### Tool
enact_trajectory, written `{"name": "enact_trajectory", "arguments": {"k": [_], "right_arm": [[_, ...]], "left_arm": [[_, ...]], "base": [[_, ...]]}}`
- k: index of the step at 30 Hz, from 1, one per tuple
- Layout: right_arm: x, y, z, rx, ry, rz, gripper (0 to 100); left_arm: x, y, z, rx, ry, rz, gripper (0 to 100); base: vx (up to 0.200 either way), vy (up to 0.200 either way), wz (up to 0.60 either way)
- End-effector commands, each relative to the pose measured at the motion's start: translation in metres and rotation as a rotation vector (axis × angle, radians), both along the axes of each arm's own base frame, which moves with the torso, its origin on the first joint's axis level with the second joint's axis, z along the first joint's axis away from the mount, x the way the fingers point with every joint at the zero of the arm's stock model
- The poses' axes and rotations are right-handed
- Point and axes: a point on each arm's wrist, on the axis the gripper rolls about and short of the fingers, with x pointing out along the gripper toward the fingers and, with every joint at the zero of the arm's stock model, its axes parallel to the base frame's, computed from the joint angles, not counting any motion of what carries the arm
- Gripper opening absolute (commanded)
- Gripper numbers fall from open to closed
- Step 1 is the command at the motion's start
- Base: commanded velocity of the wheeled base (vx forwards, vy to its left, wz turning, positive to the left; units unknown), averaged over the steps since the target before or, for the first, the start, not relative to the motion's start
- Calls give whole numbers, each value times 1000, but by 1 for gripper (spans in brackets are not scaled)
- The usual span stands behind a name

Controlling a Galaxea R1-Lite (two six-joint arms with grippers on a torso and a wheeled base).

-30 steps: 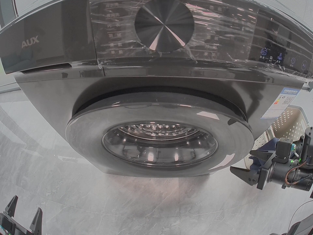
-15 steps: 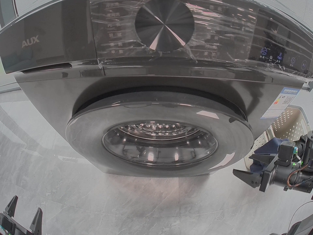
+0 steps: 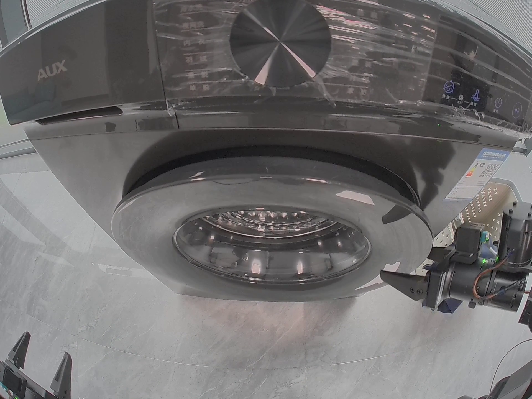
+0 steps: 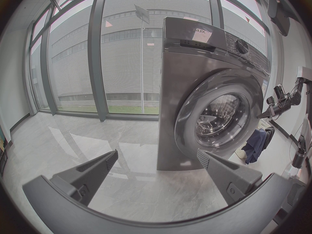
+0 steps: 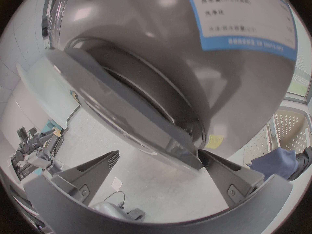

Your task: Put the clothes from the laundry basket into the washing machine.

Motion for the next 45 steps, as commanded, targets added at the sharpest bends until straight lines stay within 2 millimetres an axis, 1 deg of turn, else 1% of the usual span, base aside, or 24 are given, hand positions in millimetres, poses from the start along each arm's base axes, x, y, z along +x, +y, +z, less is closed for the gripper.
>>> {"name": "enact_trajectory", "arguments": {"k": [1, 3, 5, 12, 14, 17, 19, 21, 25, 31, 32, 33, 34, 37, 39, 41, 42, 45], "right_arm": [[-26, -5, -10, -8, 27, 69, 100], [-38, -9, -12, -2, 19, 89, 100], [-43, -12, -14, -2, 19, 89, 100], [-37, -11, -10, 3, 10, 75, 100], [-30, -5, -8, 2, 11, 78, 100], [-30, -4, -12, -7, 27, 85, 100], [-33, -4, -16, -17, 43, 95, 100], [-43, -6, -23, -28, 63, 121, 100], [-55, -12, -24, -18, 48, 131, 100], [-44, -11, -15, -6, 21, 89, 100], [-35, -10, -11, -6, 15, 60, 100], [-35, -10, -11, -6, 15, 60, 100], [-24, -7, -10, -10, 20, 45, 100], [-22, -2, -14, -19, 38, 62, 100], [-27, 0, -18, -30, 54, 87, 100], [-37, 3, -22, -31, 61, 136, 100], [-45, 2, -22, -27, 57, 162, 100], [-57, -4, -21, -15, 39, 175, 100]], "left_arm": [[0, 0, -4, 0, 4, 0, 100], [0, 0, -4, 0, 4, 0, 100], [0, 0, -4, 0, 4, 0, 100], [0, 0, -4, 5, 4, 0, 100], [0, 0, -4, 6, 4, 0, 100], [0, 0, -4, 5, 4, 0, 100], [0, 0, -4, 5, 4, 0, 100], [0, 0, -4, 5, 4, 0, 100], [0, 0, -4, 6, 4, 0, 100], [0, 0, -4, 8, 4, 0, 100], [0, 0, -4, 8, 4, 0, 100], [0, 0, -4, 8, 4, 0, 100], [0, 0, -4, 8, 3, 0, 100], [0, 0, -4, 8, 4, 0, 100], [0, 0, -4, 8, 3, 0, 100], [0, 0, -4, 8, 3, 0, 100], [0, 0, -4, 8, 3, 0, 100], [0, 0, -4, 8, 4, 0, 100]], "base": [[0, 0, 0], [0, 0, 0], [0, 0, 0], [0, 0, 0], [0, 0, 0], [-200, 0, 0], [-200, 0, 0], [-100, 0, 0], [0, 0, 0], [0, 0, 0], [0, 0, 0], [-200, 0, 0], [-200, 0, 0], [-200, 0, 0], [-100, 0, 0], [0, 0, 0], [0, 0, 0], [0, 0, 0]]}}
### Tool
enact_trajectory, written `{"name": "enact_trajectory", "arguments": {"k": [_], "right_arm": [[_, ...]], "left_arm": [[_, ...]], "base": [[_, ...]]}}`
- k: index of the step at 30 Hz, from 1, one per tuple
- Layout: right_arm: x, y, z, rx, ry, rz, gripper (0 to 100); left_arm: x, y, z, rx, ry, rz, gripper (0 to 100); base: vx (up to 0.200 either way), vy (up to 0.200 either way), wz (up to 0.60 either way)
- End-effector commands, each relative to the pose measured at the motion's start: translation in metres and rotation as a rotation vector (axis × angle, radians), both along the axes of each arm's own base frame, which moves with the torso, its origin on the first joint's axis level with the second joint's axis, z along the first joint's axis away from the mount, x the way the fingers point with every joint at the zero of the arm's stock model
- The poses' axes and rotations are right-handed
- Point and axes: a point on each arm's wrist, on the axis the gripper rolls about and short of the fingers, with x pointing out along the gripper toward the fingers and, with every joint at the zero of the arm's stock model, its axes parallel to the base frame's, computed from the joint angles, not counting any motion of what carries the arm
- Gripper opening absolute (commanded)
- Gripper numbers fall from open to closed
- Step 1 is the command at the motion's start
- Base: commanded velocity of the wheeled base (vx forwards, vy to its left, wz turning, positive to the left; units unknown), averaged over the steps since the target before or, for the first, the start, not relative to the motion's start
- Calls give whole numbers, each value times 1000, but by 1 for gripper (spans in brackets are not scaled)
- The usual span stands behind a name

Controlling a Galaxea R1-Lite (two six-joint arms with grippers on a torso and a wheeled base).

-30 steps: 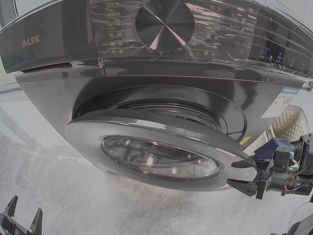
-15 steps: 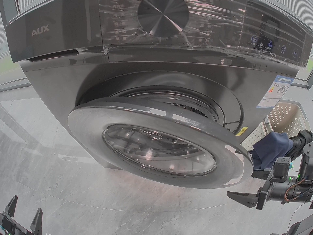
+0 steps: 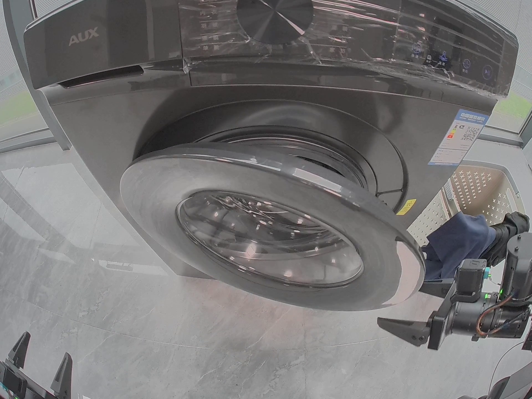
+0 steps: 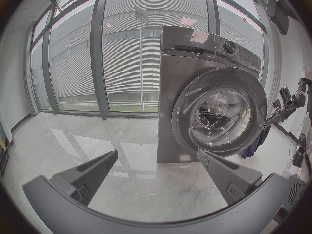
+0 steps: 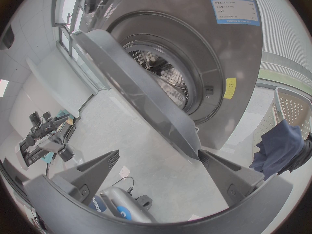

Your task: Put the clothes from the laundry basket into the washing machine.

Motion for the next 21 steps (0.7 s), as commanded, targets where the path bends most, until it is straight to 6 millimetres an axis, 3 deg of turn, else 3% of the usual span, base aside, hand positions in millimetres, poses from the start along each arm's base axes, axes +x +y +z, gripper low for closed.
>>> {"name": "enact_trajectory", "arguments": {"k": [1, 6, 10, 14, 21], "right_arm": [[-22, -8, -2, 14, -11, 45, 100], [-11, -10, 4, 22, -30, -17, 100], [16, 0, 1, -9, 1, -48, 100], [8, 11, -4, -18, 23, 24, 100], [-9, 12, -11, -25, 46, 94, 100]], "left_arm": [[0, 0, -4, 0, 4, 0, 100], [0, 0, -4, 1, 5, 0, 100], [0, 0, -4, 1, 5, 0, 100], [0, 0, -4, 1, 4, 0, 100], [0, 0, -4, 1, 5, 0, 100]], "base": [[0, 0, 0], [0, 0, 0], [-100, 0, 0], [-200, 0, 0], [0, 0, 0]]}}
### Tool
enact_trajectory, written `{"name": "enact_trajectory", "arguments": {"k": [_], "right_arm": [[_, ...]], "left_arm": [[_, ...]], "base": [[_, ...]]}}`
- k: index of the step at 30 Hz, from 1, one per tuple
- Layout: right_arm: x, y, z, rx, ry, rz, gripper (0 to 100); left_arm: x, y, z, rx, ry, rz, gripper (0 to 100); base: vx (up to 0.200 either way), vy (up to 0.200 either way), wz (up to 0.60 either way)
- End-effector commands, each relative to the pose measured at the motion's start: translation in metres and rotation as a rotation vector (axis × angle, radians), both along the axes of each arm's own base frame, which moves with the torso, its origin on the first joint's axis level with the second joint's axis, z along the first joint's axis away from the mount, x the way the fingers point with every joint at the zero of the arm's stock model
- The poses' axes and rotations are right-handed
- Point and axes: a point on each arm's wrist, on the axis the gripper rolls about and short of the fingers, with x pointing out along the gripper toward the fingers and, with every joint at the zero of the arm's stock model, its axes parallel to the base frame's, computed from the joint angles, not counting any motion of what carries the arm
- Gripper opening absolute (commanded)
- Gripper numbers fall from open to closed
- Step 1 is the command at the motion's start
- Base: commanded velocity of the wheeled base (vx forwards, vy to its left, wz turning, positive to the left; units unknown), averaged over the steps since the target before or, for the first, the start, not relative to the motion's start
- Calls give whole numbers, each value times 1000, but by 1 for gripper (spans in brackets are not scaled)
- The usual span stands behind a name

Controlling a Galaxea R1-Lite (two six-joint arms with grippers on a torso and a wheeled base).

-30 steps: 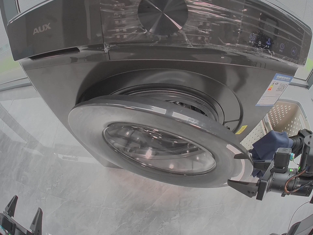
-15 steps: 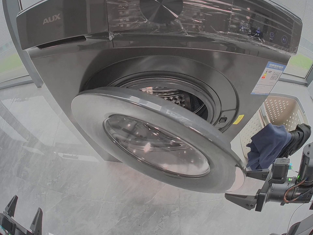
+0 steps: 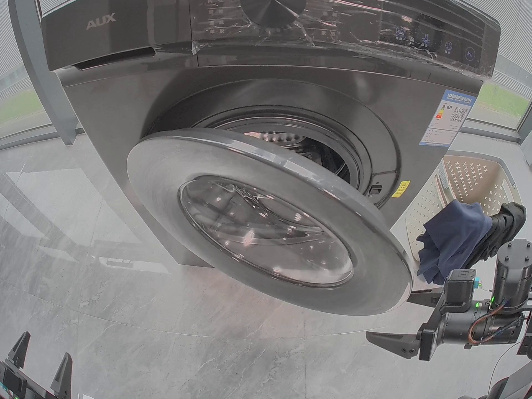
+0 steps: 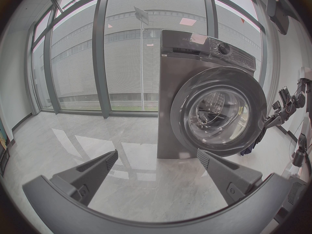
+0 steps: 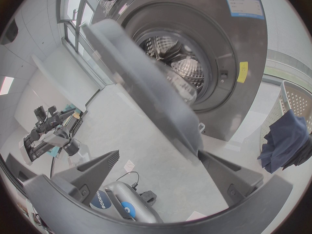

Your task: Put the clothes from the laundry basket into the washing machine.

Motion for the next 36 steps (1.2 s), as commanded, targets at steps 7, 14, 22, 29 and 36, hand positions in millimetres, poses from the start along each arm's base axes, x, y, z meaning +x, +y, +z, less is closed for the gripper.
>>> {"name": "enact_trajectory", "arguments": {"k": [7, 14, 22, 29, 36], "right_arm": [[-29, -21, -12, -6, 8, 3, 100], [-36, -45, -32, -77, 80, -120, 100], [28, -44, -2, -61, 31, -334, 100], [54, -23, -6, -89, 54, -325, 100], [27, -6, -16, -112, 84, -186, 100]], "left_arm": [[0, 0, -4, -2, 5, 0, 100], [0, 0, -4, 1, 5, -2, 100], [0, 0, -4, 1, 7, -2, 100], [0, 0, -4, -1, 7, -2, 100], [0, 0, -4, 1, 7, -3, 100]], "base": [[0, 0, 0], [0, 0, 0], [0, 0, 0], [0, 0, 0], [0, 0, 0]]}}
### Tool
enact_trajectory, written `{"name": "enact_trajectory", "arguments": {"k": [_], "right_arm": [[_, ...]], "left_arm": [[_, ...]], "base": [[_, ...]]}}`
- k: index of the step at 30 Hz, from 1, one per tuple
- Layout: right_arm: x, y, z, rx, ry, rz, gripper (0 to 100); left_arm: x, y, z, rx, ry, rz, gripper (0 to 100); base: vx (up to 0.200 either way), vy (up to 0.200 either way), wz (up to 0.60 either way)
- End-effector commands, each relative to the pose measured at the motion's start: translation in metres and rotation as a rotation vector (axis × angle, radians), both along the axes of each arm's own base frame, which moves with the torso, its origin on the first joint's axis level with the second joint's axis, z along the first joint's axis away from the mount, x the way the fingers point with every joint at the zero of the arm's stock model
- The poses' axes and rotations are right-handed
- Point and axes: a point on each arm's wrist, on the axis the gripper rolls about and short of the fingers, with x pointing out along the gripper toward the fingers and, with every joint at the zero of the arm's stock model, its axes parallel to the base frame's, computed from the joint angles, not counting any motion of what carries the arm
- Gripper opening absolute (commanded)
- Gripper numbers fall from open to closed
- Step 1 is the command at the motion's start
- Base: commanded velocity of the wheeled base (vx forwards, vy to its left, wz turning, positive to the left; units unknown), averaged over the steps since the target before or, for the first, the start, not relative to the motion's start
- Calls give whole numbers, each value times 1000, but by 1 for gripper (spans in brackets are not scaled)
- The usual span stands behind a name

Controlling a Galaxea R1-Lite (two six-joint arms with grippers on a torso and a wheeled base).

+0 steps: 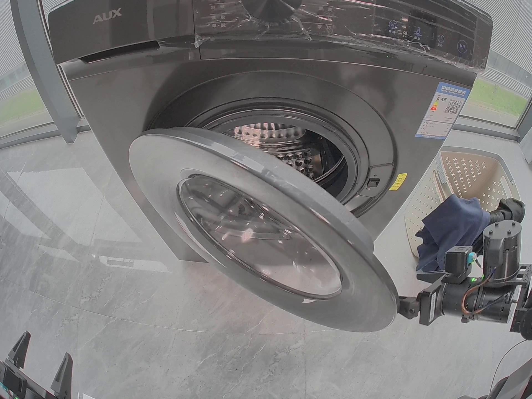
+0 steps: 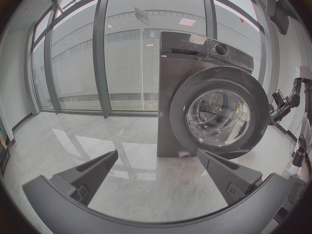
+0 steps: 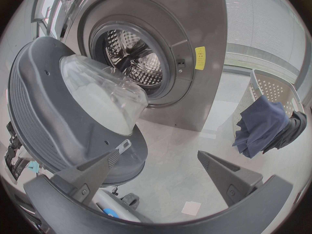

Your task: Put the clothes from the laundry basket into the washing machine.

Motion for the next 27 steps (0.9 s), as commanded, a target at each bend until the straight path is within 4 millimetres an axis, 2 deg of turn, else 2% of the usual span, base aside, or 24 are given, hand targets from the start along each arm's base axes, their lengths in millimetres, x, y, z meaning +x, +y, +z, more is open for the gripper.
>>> {"name": "enact_trajectory", "arguments": {"k": [1, 3, 8, 13, 21, 27], "right_arm": [[-13, 10, -11, -20, 42, 78, 100], [-22, 11, -9, -11, 37, 106, 100], [-18, 11, -4, 11, 23, 87, 100], [-10, 17, -2, 25, 29, 69, 100], [5, 46, -6, 23, 61, 128, 100], [-2, 64, -7, 43, 81, 199, 100]], "left_arm": [[0, 0, -4, 1, 6, 0, 100], [0, 0, -4, -1, 6, 0, 100], [0, 0, -4, 2, 6, -1, 100], [0, 0, -4, 4, 6, 0, 100], [0, 0, -4, 2, 6, -1, 100], [0, 0, -4, 2, 6, -1, 100]], "base": [[0, 0, 0], [0, 0, 0], [0, 0, 0], [-200, 0, 0], [-25, 0, 0], [0, 0, 0]]}}
